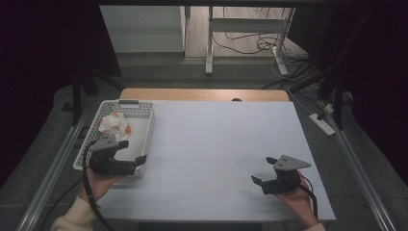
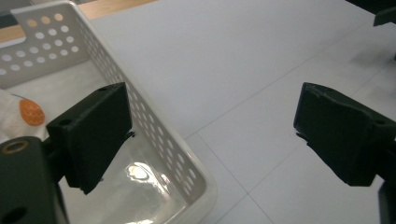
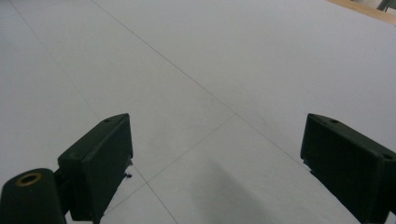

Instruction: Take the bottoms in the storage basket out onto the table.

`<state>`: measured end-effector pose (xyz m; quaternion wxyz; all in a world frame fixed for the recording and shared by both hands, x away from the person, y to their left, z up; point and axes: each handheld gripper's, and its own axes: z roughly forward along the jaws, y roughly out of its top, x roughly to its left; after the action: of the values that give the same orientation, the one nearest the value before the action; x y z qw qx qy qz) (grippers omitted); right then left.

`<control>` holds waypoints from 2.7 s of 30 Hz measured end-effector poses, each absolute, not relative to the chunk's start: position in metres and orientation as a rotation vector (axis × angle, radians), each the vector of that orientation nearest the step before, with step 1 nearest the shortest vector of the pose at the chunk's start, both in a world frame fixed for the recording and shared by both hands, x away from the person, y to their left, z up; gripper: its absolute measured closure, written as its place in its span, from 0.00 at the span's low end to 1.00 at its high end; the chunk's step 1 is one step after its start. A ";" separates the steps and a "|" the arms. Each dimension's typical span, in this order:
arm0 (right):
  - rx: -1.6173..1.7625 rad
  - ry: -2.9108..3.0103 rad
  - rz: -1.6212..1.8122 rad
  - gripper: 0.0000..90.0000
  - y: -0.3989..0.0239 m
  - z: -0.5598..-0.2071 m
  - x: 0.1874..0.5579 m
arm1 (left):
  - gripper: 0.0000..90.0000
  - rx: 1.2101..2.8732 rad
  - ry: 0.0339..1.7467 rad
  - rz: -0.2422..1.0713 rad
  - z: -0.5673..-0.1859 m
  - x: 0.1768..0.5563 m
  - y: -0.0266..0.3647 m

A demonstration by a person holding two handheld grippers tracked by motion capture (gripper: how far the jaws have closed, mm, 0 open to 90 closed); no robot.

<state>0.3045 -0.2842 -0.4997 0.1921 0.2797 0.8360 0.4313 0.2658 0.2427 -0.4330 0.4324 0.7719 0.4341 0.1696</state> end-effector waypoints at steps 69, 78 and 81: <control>0.792 2.388 1.178 0.10 -0.282 -0.503 0.307 | 0.13 1.889 1.280 0.465 -0.414 0.345 0.289; 0.789 2.382 1.177 0.10 -0.282 -0.504 0.307 | 0.13 1.894 1.317 0.464 -0.417 0.355 0.295; 0.789 2.385 1.173 0.10 -0.282 -0.504 0.307 | 0.13 1.903 1.328 0.465 -0.418 0.359 0.296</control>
<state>0.3068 -0.2818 -0.5037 0.1833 0.2799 0.8456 0.4160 0.3587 0.2962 -0.4175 0.3778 0.7445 0.5195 0.1821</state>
